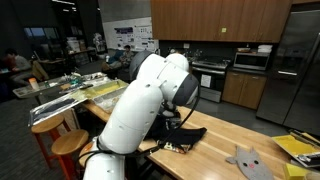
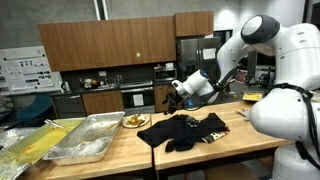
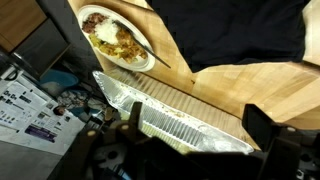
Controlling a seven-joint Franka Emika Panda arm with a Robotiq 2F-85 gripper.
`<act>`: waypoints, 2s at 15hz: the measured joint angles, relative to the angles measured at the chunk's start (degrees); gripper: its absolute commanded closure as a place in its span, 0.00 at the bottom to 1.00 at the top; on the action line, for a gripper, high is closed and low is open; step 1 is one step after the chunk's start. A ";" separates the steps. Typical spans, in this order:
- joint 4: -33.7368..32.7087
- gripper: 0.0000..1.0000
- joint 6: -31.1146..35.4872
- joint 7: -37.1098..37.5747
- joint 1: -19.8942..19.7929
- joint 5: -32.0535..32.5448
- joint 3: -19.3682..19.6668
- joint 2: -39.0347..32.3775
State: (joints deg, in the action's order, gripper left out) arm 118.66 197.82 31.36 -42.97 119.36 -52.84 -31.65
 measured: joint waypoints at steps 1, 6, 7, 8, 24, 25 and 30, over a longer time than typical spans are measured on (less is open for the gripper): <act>0.50 0.00 0.00 -0.35 0.02 0.79 -0.35 -0.04; 1.04 0.00 -0.02 -0.59 -0.14 1.27 -1.60 -0.09; 1.07 0.00 -0.02 -0.59 0.30 1.54 -1.22 -0.10; 1.22 0.00 -0.02 -0.48 1.55 2.42 -0.14 0.01; -2.56 0.00 -0.04 6.30 40.28 24.51 27.56 6.71; -2.87 0.00 -0.04 6.37 40.75 25.72 27.58 6.21; -5.18 0.00 -0.09 1.89 33.27 26.74 15.93 1.46</act>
State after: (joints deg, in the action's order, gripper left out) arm 113.48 197.73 33.25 -9.70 146.10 -36.91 -30.18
